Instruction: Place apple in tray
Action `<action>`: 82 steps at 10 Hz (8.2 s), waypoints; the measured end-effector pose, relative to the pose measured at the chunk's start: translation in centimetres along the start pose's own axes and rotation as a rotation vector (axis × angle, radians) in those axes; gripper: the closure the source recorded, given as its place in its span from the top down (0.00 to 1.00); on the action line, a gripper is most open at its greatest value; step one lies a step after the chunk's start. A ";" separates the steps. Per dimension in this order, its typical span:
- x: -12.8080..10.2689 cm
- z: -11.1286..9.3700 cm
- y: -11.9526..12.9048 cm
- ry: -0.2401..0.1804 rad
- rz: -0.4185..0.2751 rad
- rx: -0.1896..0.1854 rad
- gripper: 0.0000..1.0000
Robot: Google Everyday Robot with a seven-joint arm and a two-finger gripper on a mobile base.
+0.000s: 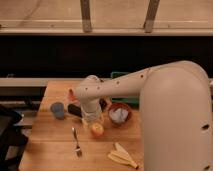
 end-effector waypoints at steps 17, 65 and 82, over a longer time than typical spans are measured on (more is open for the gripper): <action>0.6 2.3 -2.1 0.013 0.040 0.034 0.00; 1.0 -13.6 -37.4 -0.469 0.634 -0.204 0.00; 1.7 -7.8 -39.1 -0.535 0.712 -0.248 0.00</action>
